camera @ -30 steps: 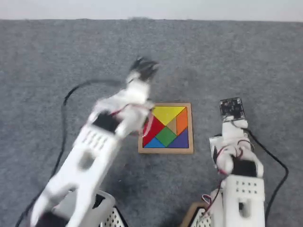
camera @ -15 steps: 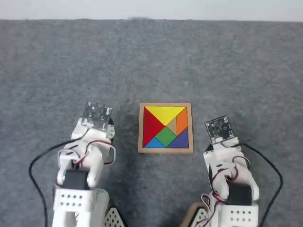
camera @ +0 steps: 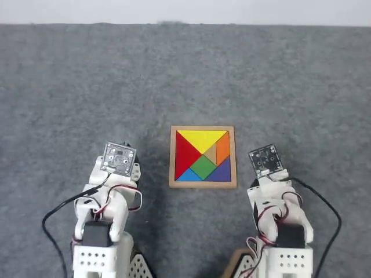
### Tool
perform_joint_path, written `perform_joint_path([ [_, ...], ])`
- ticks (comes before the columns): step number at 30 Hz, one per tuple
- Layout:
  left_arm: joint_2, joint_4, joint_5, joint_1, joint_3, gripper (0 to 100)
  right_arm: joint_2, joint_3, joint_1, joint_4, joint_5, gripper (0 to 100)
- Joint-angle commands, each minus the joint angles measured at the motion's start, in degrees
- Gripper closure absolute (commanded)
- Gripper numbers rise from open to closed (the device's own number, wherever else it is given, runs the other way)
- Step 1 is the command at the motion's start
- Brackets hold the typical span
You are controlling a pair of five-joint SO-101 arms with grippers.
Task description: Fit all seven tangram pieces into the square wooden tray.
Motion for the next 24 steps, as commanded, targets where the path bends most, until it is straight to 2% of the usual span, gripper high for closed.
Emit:
perform_joint_path([
  [1,-0.79,0.35,-0.53,-0.44,-0.57,98,0.22,1.05,1.98,-0.75,0.79,99.0],
  [5,-0.79,2.73,-0.7,-0.44,-0.57,98,0.22,1.05,5.41,4.53,0.79,99.1],
  [12,-0.97,17.76,-0.79,-0.44,-0.57,98,0.22,1.05,15.78,6.73,0.44,99.1],
  [16,-0.97,22.24,-0.79,-0.44,-0.57,98,0.22,1.05,15.87,7.6,0.44,99.0],
  [24,-0.97,22.33,-0.79,-0.44,-0.57,98,0.22,1.05,15.96,7.34,0.44,99.0],
])
